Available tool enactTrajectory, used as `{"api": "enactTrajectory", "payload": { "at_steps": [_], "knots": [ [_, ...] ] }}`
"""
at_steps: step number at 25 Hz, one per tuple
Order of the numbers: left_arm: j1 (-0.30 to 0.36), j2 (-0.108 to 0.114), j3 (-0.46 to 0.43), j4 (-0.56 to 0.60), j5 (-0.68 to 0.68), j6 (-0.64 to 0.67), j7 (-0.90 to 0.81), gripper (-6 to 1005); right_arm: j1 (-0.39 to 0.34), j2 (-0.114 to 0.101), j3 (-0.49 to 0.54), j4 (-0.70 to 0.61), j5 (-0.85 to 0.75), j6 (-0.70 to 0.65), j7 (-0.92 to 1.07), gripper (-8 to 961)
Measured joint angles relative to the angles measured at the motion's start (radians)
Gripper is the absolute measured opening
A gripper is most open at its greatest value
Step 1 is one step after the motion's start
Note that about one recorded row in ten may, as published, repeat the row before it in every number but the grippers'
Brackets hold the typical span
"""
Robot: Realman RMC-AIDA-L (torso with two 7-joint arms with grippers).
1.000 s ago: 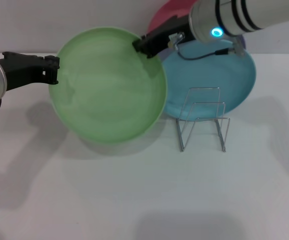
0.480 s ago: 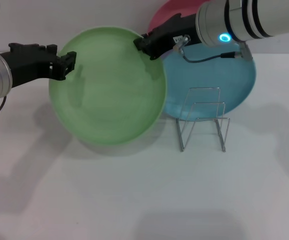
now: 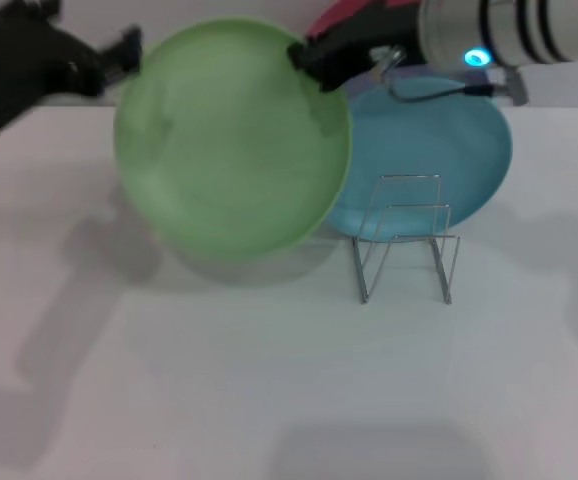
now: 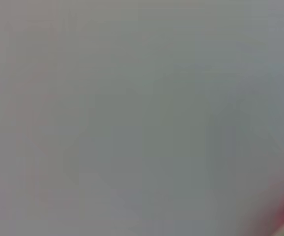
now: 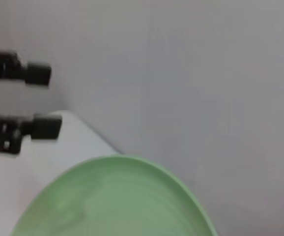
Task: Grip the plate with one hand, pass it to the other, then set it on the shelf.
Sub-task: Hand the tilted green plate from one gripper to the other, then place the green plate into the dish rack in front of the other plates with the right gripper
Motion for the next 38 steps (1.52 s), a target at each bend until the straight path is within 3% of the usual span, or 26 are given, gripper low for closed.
{"api": "enactTrajectory", "payload": {
  "at_steps": [1,2,3,4,6,7,8,10,12,13,14,15,17,19,20,21,22,28,38],
  "knots": [
    [0.028,-0.001,0.028,0.031,0.001,0.128,0.025,704,-0.019,0.0,0.004,0.028,0.007,-0.005,-0.013,34],
    [0.066,-0.001,0.076,0.115,0.002,0.397,0.05,726,-0.066,0.001,0.016,0.086,0.048,-0.02,-0.056,34],
    [0.066,-0.001,0.076,0.115,0.002,0.397,0.05,748,-0.066,0.001,0.016,0.086,0.048,-0.02,-0.056,34],
    [0.077,0.0,0.093,0.155,0.002,0.495,0.054,769,-0.116,0.001,0.036,0.134,0.112,-0.032,-0.119,34],
    [0.086,0.0,0.125,0.276,0.001,0.745,0.051,813,-0.147,0.001,0.049,0.156,0.16,-0.038,-0.165,34],
    [0.078,0.0,0.151,0.416,-0.004,0.968,0.024,813,-0.227,0.002,0.079,0.186,0.309,-0.058,-0.302,34],
    [0.078,0.0,0.151,0.416,-0.004,0.968,0.024,813,-0.227,0.002,0.079,0.186,0.309,-0.058,-0.302,34],
    [0.06,0.0,0.163,0.525,-0.004,1.089,-0.03,813,-0.296,0.003,0.105,0.187,0.468,-0.07,-0.448,34],
    [0.027,0.0,0.181,0.679,0.002,1.227,-0.127,813,-0.401,0.002,0.145,0.135,0.739,-0.064,-0.712,34],
    [0.027,0.0,0.181,0.679,0.002,1.227,-0.127,813,-0.401,0.002,0.145,0.135,0.739,-0.064,-0.712,34],
    [0.013,0.001,0.188,0.736,0.002,1.279,-0.163,813,-0.455,0.001,0.165,0.085,0.892,-0.033,-0.882,34],
    [0.001,0.0,0.194,0.785,0.002,1.319,-0.189,813,-0.455,0.001,0.165,0.085,0.892,-0.033,-0.882,33],
    [-0.025,-0.001,0.211,0.882,0.003,1.387,-0.252,813,-0.506,0.001,0.213,-0.017,1.036,0.063,-1.127,33],
    [-0.034,-0.001,0.218,0.909,0.003,1.403,-0.271,813,-0.517,0.002,0.226,-0.052,1.073,0.094,-1.195,33],
    [-0.04,-0.001,0.222,0.926,0.003,1.41,-0.282,813,-0.537,0.003,0.244,-0.139,1.151,0.165,-1.365,33],
    [-0.047,-0.001,0.226,0.947,0.003,1.417,-0.296,813,-0.537,0.003,0.244,-0.139,1.151,0.165,-1.365,33],
    [-0.056,-0.001,0.232,0.972,0.003,1.42,-0.309,813,-0.548,0.003,0.255,-0.201,1.202,0.221,-1.495,33],
    [-0.069,0.0,0.255,0.996,0.004,1.423,-0.322,813,-0.558,0.005,0.288,-0.264,1.233,0.299,-1.652,32],
    [-0.091,-0.001,0.286,1.028,0.003,1.419,-0.326,813,-0.509,0.002,0.321,-0.354,1.261,0.366,-1.875,32]
  ]
}}
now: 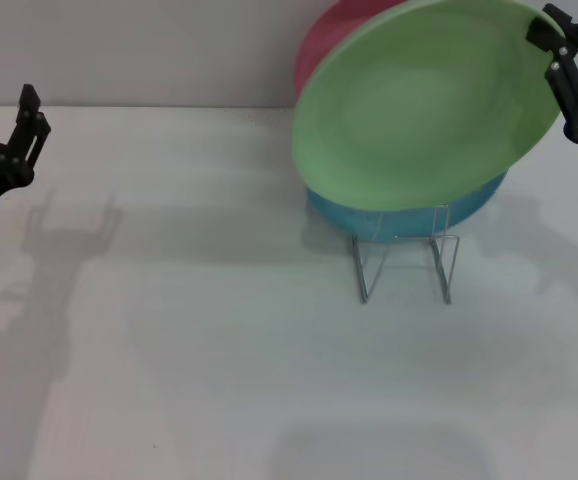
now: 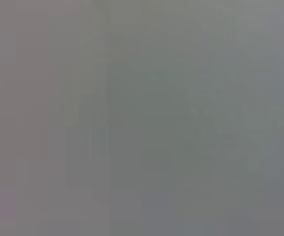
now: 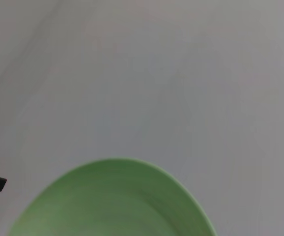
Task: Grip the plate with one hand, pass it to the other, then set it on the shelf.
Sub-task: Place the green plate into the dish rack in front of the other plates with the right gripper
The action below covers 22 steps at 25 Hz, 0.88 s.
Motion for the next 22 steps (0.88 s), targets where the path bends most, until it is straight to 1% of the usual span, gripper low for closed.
{"api": "enactTrajectory", "payload": {
  "at_steps": [9,14,22],
  "knots": [
    [-0.012,-0.001,0.007,0.018,0.0,0.0,-0.02,813,0.007,-0.001,0.01,-0.029,-0.008,0.005,-0.053,33],
    [-0.021,0.001,0.012,0.029,0.001,0.002,-0.04,813,0.009,-0.002,0.012,-0.067,-0.014,0.009,-0.086,33],
    [-0.026,0.002,0.014,0.039,0.013,0.006,-0.04,813,0.013,-0.002,0.012,-0.074,-0.037,0.014,-0.104,32]
  ]
}}
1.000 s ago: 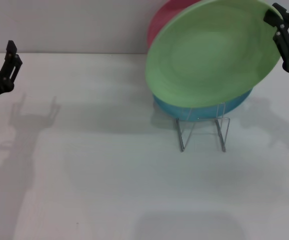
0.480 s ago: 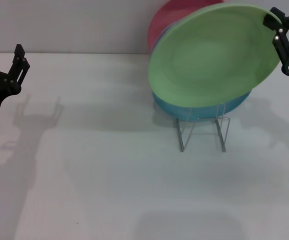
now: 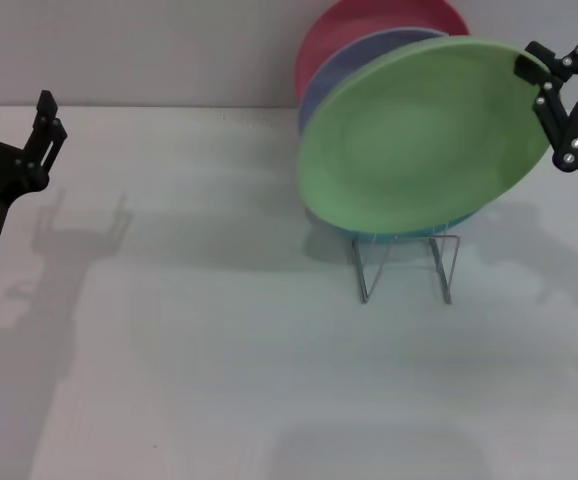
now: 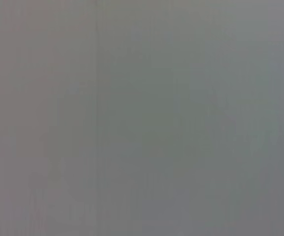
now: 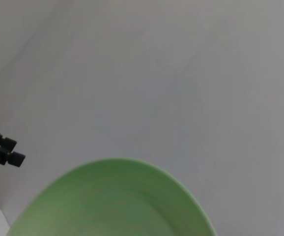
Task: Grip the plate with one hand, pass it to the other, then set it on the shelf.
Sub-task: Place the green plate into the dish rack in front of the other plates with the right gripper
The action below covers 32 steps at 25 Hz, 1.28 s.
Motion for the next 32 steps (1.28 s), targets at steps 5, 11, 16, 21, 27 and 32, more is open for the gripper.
{"api": "enactTrajectory", "payload": {
  "at_steps": [5,11,16,21,27,32],
  "knots": [
    [-0.011,0.002,0.002,0.013,0.002,-0.005,0.0,813,0.009,0.001,-0.001,-0.008,-0.024,-0.003,-0.018,32],
    [-0.025,0.003,0.009,0.028,0.002,-0.005,-0.001,813,0.02,0.0,0.001,-0.025,-0.028,-0.012,-0.036,33],
    [-0.036,0.003,0.009,0.036,0.002,-0.005,-0.002,813,0.018,0.002,0.009,-0.04,-0.028,-0.03,-0.057,32],
    [-0.043,0.003,0.011,0.041,0.002,-0.005,-0.002,813,0.016,0.003,0.011,-0.06,-0.028,-0.031,-0.057,31],
    [-0.045,0.003,0.013,0.042,0.002,-0.01,-0.002,813,0.012,0.005,0.011,-0.079,-0.028,-0.027,-0.074,30],
    [-0.045,0.003,0.02,0.042,0.002,-0.012,-0.002,813,0.011,0.005,0.008,-0.109,-0.027,-0.029,-0.097,30]
  ]
}}
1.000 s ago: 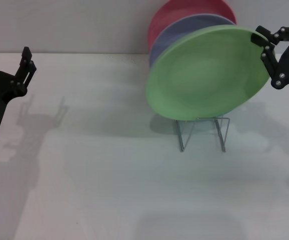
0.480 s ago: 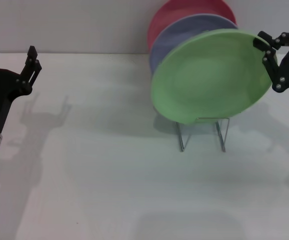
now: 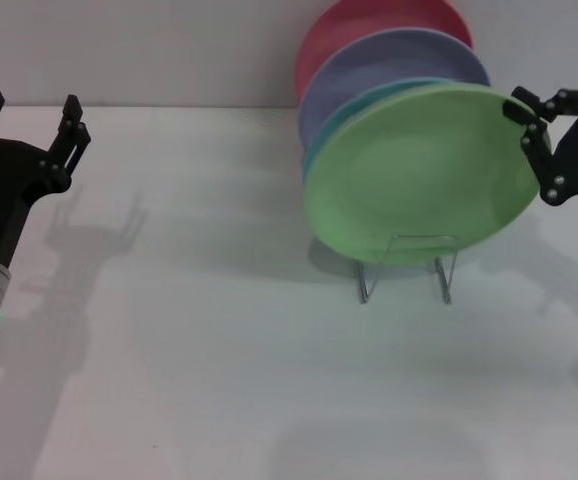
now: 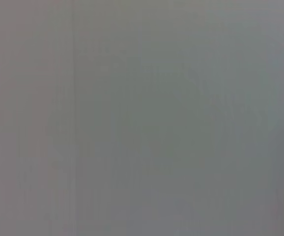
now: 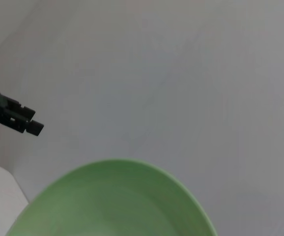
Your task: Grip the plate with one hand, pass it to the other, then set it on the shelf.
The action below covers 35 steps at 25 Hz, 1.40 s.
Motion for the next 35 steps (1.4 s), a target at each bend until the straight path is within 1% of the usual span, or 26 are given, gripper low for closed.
{"api": "enactTrajectory", "payload": {
  "at_steps": [5,6,7,9,13,18,26,28,29,30,32,33,34,35],
  "knots": [
    [0.0,0.0,0.007,0.0,0.0,-0.002,0.0,813,0.001,0.003,0.003,-0.051,0.016,-0.003,-0.022,50],
    [0.0,0.0,0.008,0.0,0.0,-0.002,0.0,813,0.008,0.003,0.004,-0.085,0.033,-0.004,-0.023,55],
    [0.0,0.0,0.008,0.0,0.0,-0.002,0.0,813,0.008,0.003,0.004,-0.085,0.033,-0.004,-0.023,60],
    [-0.003,-0.001,0.013,0.0,0.0,-0.002,0.0,813,0.019,0.003,0.005,-0.132,0.044,-0.006,-0.047,70],
    [-0.009,0.0,0.017,0.0,0.0,-0.002,0.0,813,0.028,0.003,0.001,-0.16,0.044,-0.017,-0.064,89],
    [-0.013,-0.002,0.019,0.01,0.0,-0.002,0.0,813,0.037,0.002,-0.006,-0.18,0.042,-0.039,-0.065,289],
    [-0.01,-0.002,0.019,0.014,0.0,-0.002,0.0,813,0.012,0.001,-0.009,-0.173,0.043,0.056,-0.044,450],
    [-0.008,-0.002,0.019,0.014,0.0,0.0,0.0,813,0.002,0.002,-0.005,-0.17,0.047,0.093,-0.033,491],
    [-0.007,-0.002,0.017,0.014,0.0,0.0,0.0,813,-0.006,0.004,0.007,-0.178,0.073,0.133,-0.034,511],
    [-0.007,-0.002,0.017,0.014,0.0,0.0,0.0,813,-0.006,0.004,0.007,-0.178,0.073,0.133,-0.034,579],
    [-0.005,-0.001,0.014,0.018,0.0,0.003,0.0,813,-0.016,0.006,0.019,-0.203,0.153,0.169,-0.042,715],
    [-0.005,-0.002,0.013,0.021,0.0,0.005,0.0,813,-0.022,0.007,0.024,-0.222,0.211,0.185,-0.048,738],
    [-0.003,-0.002,0.012,0.025,-0.002,0.007,0.0,813,-0.031,0.009,0.04,-0.281,0.364,0.213,-0.049,761],
    [-0.001,-0.003,0.011,0.031,-0.004,0.011,0.0,813,-0.031,0.009,0.04,-0.281,0.364,0.213,-0.049,785]
  ]
}}
